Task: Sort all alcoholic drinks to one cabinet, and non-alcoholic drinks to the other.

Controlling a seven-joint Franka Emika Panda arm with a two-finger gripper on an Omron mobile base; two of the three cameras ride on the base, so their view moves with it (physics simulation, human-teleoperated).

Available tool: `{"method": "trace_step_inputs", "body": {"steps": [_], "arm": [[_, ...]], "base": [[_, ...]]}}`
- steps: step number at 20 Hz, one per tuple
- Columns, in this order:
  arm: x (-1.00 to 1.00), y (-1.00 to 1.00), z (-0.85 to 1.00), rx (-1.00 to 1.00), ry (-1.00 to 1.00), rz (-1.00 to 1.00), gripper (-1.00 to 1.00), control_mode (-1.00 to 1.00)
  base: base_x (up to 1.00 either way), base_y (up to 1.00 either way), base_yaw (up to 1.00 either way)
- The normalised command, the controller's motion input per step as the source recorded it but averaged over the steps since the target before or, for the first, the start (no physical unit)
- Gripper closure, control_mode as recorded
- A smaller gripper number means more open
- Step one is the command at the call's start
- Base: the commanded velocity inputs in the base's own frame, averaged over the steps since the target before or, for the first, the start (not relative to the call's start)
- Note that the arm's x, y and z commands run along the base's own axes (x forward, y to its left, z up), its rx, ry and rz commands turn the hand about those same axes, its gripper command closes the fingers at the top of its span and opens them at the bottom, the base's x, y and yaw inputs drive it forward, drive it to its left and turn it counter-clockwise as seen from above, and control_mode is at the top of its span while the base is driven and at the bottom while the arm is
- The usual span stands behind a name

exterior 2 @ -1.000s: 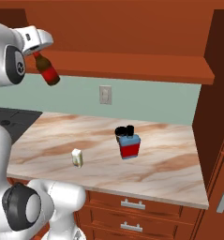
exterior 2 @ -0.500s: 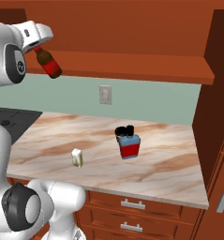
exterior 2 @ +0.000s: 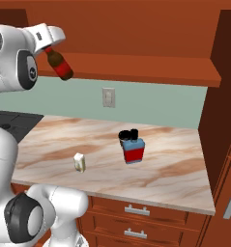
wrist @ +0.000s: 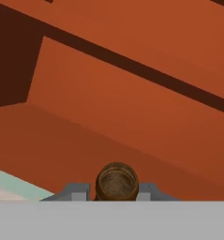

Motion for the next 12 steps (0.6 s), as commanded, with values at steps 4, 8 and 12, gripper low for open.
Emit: {"method": "trace_step_inputs", "body": {"steps": [4, 8, 12], "arm": [[0.18, -0.23, 0.0, 0.0, -0.05, -0.01, 1.0, -1.0], [0.22, -0.21, 0.0, 0.01, -0.04, -0.01, 1.0, -1.0], [0.2, -0.22, 0.0, 0.01, -0.04, -0.01, 1.0, -1.0]], "base": [[0.0, 0.0, 0.0], [0.0, 0.0, 0.0], [0.0, 0.0, 0.0]]}}
